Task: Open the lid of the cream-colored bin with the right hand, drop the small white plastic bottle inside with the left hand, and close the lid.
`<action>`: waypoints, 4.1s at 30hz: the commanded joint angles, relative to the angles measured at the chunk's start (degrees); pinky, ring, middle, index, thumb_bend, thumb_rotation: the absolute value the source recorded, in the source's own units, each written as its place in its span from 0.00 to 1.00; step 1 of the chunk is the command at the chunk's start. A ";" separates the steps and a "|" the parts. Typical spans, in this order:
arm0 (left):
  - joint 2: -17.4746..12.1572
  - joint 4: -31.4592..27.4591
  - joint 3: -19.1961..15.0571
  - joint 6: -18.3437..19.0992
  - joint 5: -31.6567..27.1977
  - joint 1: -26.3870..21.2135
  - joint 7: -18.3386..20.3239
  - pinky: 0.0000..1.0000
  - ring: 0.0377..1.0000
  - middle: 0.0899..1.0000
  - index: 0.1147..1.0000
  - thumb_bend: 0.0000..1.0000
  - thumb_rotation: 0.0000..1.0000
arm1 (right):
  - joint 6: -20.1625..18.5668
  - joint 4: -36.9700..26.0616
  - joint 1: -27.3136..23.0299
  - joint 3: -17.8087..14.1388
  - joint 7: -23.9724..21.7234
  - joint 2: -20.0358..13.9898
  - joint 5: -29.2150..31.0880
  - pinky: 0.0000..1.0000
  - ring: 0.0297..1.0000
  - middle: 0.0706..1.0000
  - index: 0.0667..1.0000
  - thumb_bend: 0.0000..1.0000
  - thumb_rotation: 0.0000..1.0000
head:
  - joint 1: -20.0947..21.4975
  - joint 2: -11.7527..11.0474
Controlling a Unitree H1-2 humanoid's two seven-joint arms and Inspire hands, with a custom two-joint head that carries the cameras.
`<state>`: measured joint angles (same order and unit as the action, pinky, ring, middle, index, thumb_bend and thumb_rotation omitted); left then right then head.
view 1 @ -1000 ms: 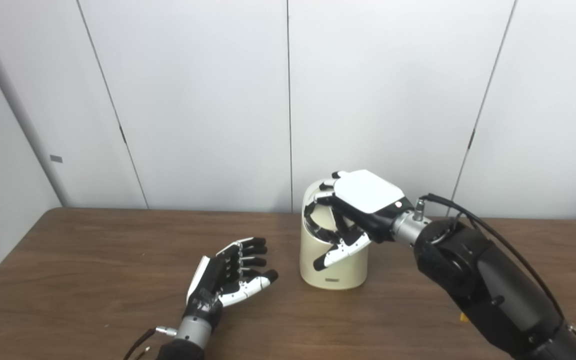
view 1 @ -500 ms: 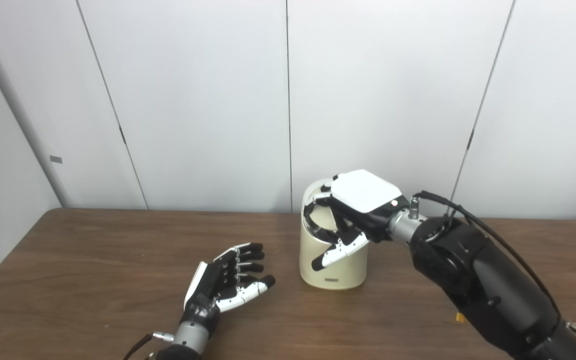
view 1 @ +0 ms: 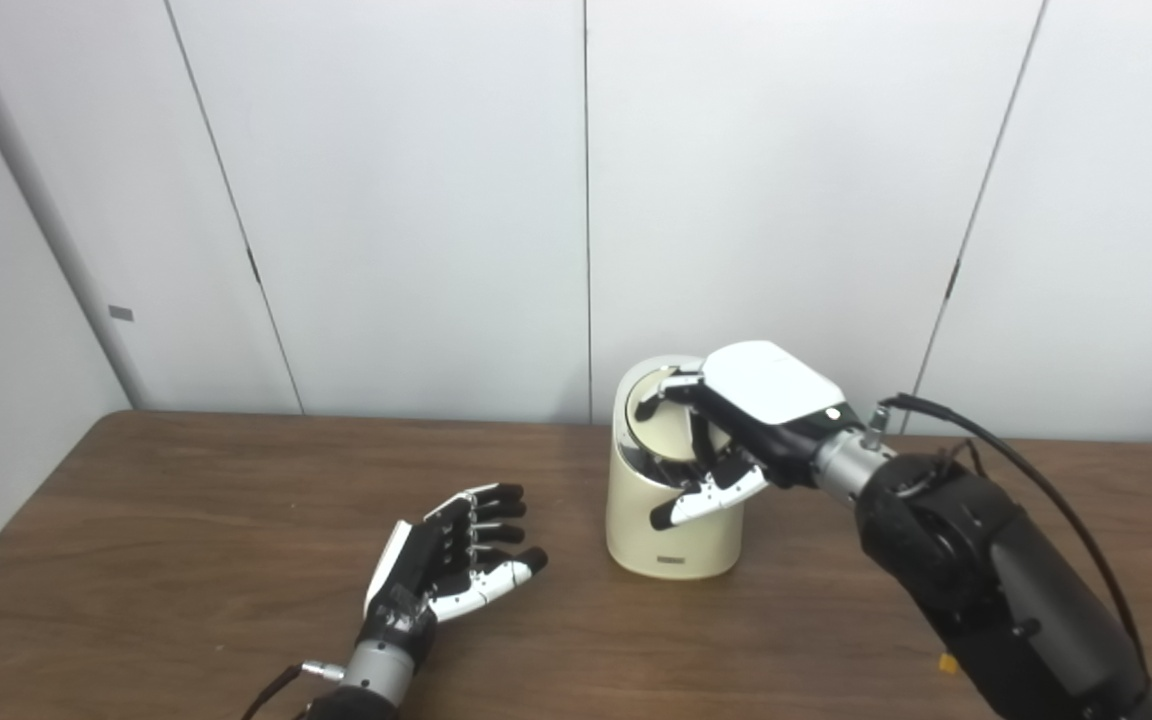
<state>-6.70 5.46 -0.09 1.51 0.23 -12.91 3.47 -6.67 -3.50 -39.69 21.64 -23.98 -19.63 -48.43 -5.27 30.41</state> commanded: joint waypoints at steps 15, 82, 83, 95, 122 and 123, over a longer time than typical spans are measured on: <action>-0.07 -0.81 -0.07 -2.10 0.29 -2.42 -0.21 0.60 0.68 0.73 0.73 0.72 0.18 | -3.10 -3.07 1.30 -5.62 3.88 0.15 -1.12 0.78 0.78 0.69 0.69 0.63 0.37 | 0.00 -0.29; 0.62 -1.48 -0.02 -1.76 0.53 -1.97 -0.92 0.61 0.68 0.73 0.73 0.70 0.15 | 12.34 6.20 -9.81 7.15 -7.26 -3.17 -1.07 0.95 0.90 0.79 0.57 0.73 0.59 | -1.06 0.25; 0.64 -1.44 -0.01 -1.86 0.49 -1.98 -0.89 0.61 0.68 0.73 0.73 0.70 0.16 | 12.39 6.30 -9.96 7.31 -7.48 -3.18 -1.10 0.96 0.90 0.79 0.56 0.73 0.59 | -1.06 0.25; 0.73 -1.75 0.07 -1.53 0.46 -1.82 -0.85 0.60 0.68 0.73 0.73 0.70 0.15 | 13.35 7.77 -10.89 7.72 -7.14 -2.68 0.25 0.96 0.89 0.77 0.49 0.76 0.50 | -1.13 0.44; 0.70 -1.95 -0.07 -1.34 0.72 -2.03 -1.03 0.60 0.68 0.73 0.72 0.69 0.15 | 13.96 10.33 -12.26 9.39 -5.77 -1.83 -0.07 0.95 0.88 0.78 0.56 0.75 0.56 | -1.31 0.64; 0.76 -1.91 -0.09 -1.31 0.71 -2.06 -1.09 0.60 0.68 0.73 0.72 0.69 0.15 | 14.20 10.35 -11.93 9.27 -5.26 -1.91 0.03 0.95 0.88 0.78 0.57 0.74 0.55 | -1.42 0.65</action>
<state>-5.81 5.48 -0.02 1.47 0.38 -13.19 2.75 5.54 6.06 -51.94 30.16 -28.32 -21.46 -48.75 -6.68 31.03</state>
